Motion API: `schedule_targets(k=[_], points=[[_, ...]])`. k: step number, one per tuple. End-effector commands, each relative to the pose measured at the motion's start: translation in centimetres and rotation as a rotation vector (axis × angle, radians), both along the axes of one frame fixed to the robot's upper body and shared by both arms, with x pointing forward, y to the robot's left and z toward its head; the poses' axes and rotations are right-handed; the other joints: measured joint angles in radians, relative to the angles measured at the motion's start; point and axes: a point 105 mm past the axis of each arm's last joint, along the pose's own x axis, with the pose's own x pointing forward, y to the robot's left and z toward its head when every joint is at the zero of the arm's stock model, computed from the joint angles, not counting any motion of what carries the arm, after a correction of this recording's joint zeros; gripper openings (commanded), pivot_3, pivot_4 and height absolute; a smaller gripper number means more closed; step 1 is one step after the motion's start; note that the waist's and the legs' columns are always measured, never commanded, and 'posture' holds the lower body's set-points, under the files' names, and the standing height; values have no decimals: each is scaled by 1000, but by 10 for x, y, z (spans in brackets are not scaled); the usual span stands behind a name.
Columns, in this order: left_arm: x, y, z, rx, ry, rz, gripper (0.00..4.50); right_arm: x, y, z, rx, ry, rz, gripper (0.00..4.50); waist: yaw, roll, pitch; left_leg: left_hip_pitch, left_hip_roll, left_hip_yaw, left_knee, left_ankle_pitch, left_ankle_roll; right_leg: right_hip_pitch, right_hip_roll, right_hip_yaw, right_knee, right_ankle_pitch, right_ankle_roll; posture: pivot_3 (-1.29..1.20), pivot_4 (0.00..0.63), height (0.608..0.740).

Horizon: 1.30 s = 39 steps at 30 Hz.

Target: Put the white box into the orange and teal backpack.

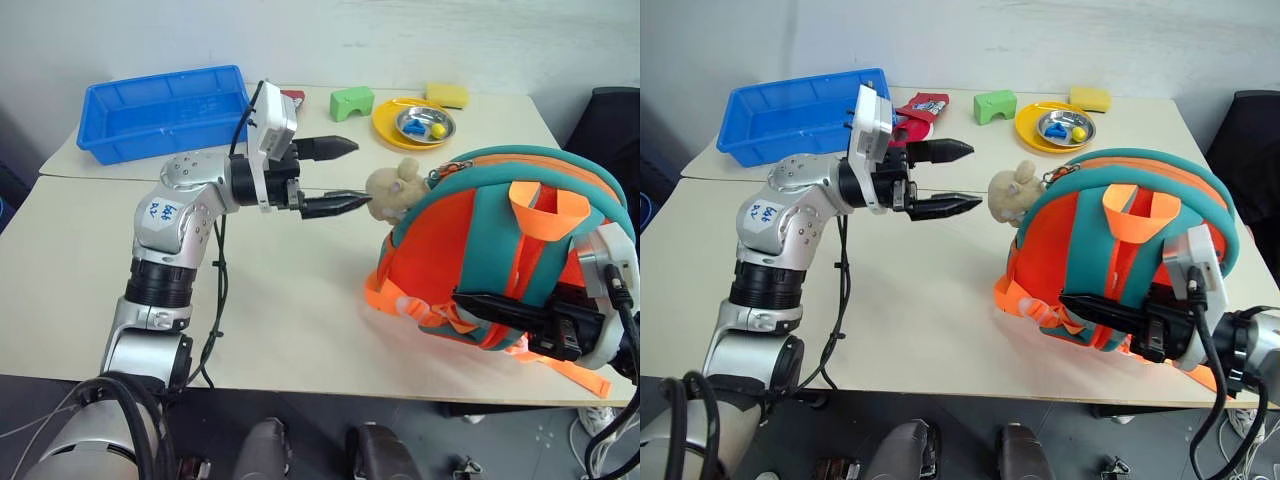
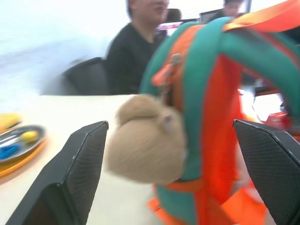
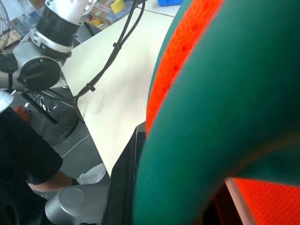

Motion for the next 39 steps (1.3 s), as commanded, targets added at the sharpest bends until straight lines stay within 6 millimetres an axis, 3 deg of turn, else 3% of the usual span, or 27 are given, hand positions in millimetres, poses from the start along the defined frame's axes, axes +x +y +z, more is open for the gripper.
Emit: schedule_targets(k=[1, 7, 11, 15, 19, 20, 23, 25, 28, 31, 35, 39], points=[[2, -17, 1, 40, -74, -34, 4460, -8, 3, 12, 0, -56, 24, 0, 3, 0, 0, 0, 0, 0, 0, 0, 0, 0, 0, 0, 0, 0, 0, 0, 150, 740], [11, -54, -19, 104, -85, -95, 4460, -11, 2, 14, -8, -58, 27, 0, 11, 0, 0, -1, -1, 0, 0, 0, 1, 0, 0, -1, -1, 0, 0, 0, 150, 740], [22, -62, -22, 99, -42, -62, 4460, -13, 1, 11, -14, -57, 18, 0, 11, 0, 0, -1, 0, 0, 0, 0, 1, -1, 0, -1, 0, 0, 0, 0, 150, 740], [21, -59, -19, 95, -38, -77, 3589, -15, -2, 8, -16, -51, 5, 0, 11, 0, 0, -1, 0, 0, -1, 0, 1, -1, 0, -1, 0, 0, 0, 0, 150, 740], [27, -43, -28, 143, -46, -40, 2448, -16, -4, 7, -9, -51, -12, 0, 9, 0, 0, -1, 0, 0, -1, 0, 1, -1, 0, -1, 0, 0, 0, 0, 150, 740], [29, -38, -31, 159, -46, -29, 2350, -16, -5, 6, -8, -52, -17, 0, 8, 0, 0, -1, 0, 0, -1, 0, 1, -1, 0, -1, 0, 0, 0, 0, 150, 740], [28, -20, -41, 214, -38, -32, 2349, -17, -13, 6, -23, -64, -45, 0, 8, 0, 0, -1, 0, 0, -1, 0, 1, -1, 0, -1, 0, 0, 0, 0, 150, 740], [22, -3, -60, 323, -44, -65, 2349, -18, -25, 11, -40, -88, -74, 0, 5, 0, 0, -1, 0, 0, -1, 0, 1, -1, 0, -1, 0, 0, 0, 0, 150, 740], [30, 11, -83, 450, -68, 6, 2349, -23, -34, 21, -22, -118, -69, 0, -2, 0, 0, -1, 0, 0, -1, 0, 0, -1, 0, -1, 0, 0, 0, 0, 150, 740], [35, 7, -101, 501, -87, 39, 2349, -26, -33, 23, -33, -135, -46, 0, 6, 0, 0, -1, 0, -1, -1, -2, 5, 0, -1, -2, 0, 0, 0, 0, 150, 740], [28, -16, -123, 525, -101, 3, 2349, -20, -31, 15, -73, -125, -48, 0, 10, 0, 0, -1, -1, -1, -1, -4, 7, 0, -1, -2, -1, 0, 0, 0, 150, 740], [18, -22, -125, 484, -49, -23, 2349, -8, -30, -2, -140, -116, -100, 0, 2, 0, 0, -1, 0, -1, -1, -4, 7, -1, -1, -2, 0, 0, 0, 0, 150, 740]])
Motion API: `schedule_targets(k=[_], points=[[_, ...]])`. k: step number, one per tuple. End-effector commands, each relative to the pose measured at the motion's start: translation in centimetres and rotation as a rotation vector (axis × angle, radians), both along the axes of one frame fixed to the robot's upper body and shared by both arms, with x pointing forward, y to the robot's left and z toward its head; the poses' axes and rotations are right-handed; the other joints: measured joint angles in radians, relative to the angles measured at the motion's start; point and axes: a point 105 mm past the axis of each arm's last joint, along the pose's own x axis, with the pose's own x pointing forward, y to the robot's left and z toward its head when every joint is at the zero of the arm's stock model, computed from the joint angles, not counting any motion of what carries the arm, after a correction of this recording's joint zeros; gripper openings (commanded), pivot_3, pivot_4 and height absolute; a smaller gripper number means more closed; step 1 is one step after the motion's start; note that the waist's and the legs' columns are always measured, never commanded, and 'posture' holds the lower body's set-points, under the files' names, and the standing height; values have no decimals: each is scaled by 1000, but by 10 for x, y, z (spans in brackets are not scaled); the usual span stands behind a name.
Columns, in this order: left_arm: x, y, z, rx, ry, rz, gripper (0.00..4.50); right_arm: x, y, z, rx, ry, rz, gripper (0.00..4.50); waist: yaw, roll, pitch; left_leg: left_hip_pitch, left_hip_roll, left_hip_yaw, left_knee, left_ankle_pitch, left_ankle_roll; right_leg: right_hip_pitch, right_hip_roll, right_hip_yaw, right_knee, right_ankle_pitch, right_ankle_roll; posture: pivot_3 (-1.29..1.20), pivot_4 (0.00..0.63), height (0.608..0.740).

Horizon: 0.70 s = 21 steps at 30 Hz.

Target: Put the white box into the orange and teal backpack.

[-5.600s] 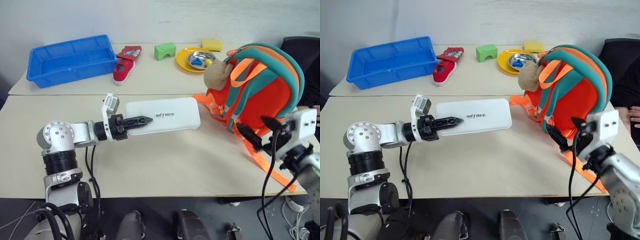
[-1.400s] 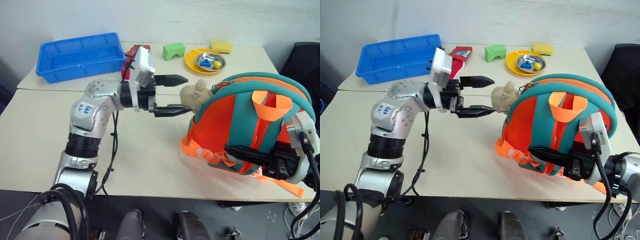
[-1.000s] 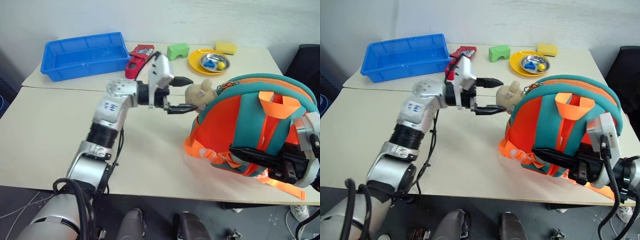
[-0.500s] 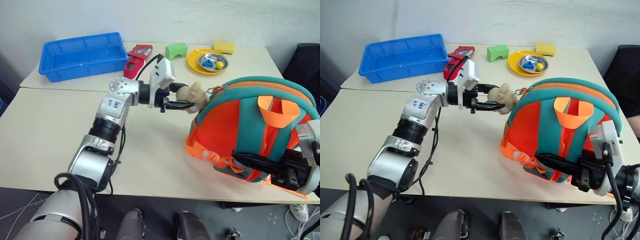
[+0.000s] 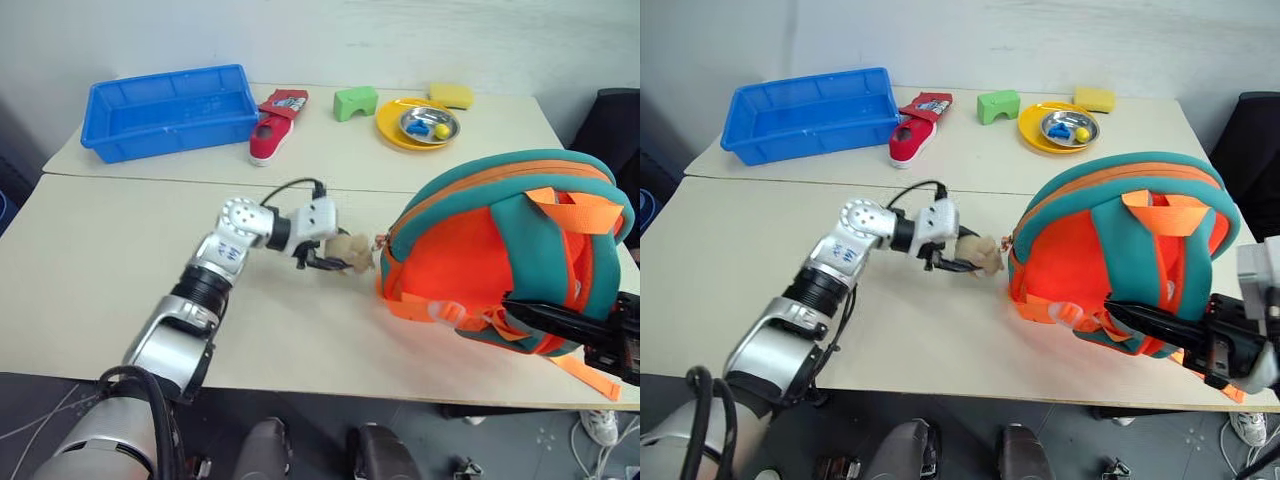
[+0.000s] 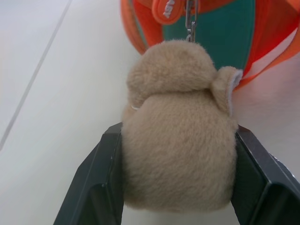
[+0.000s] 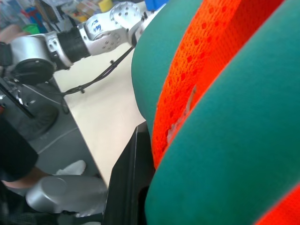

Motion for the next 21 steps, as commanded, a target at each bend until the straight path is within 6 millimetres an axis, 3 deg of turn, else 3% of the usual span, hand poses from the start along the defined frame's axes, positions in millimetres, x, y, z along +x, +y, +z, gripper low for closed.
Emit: schedule_targets(k=[1, 5, 7, 11, 14, 16, 18, 21], points=[[-4, 2, 12, -30, 5, -2, 2699, 7, -1, -8, -60, -22, -48, 0, -4, 0, 0, 0, 0, 0, 0, 0, 0, 0, 0, 0, 0, 0, 0, 0, 150, 740], [-8, 27, 18, -77, 118, 48, 3960, 6, -15, -15, -119, 6, -77, 1307, -13, 0, 0, 0, 0, 0, -1, 2, -3, 0, 0, 0, 0, 0, 0, 0, 150, 740], [-15, 62, 33, -139, 210, 88, 4500, -1, -40, -2, -158, -1, -135, 1996, -16, 1, 1, 0, 0, 0, -1, 4, -6, 0, 1, 0, 0, 0, 0, 0, 150, 740], [-35, 118, 64, -215, 314, 127, 4500, -23, -88, 21, -185, 22, -239, 3265, -15, 2, 1, 2, 1, 0, -4, 4, -7, 1, 1, -1, -1, 0, -1, 0, 150, 740], [-48, 148, 87, -263, 354, 156, 4500, -36, -125, 38, -207, 10, -346, 4264, -10, 2, 1, 3, 0, -2, -6, 2, -3, 3, -1, -3, -3, -1, -1, 0, 150, 740], [-55, 167, 102, -307, 373, 187, 4500, -42, -149, 50, -190, -3, -423, 4264, -11, 2, 1, 3, -2, -2, -7, 2, -2, 4, -3, -4, -4, -1, -1, 0, 150, 740], [-59, 170, 107, -324, 366, 191, 4500, -44, -160, 52, -176, -4, -450, 4264, -12, 2, 1, 4, -3, -3, -9, 2, -2, 4, -4, -4, -5, -1, -1, 0, 150, 740], [-58, 166, 92, -248, 300, 212, 4500, -41, -165, 47, -148, 0, -466, 4264, -12, 2, 1, 4, -3, -3, -10, 2, -2, 4, -4, -4, -6, -1, -1, 0, 150, 740]])
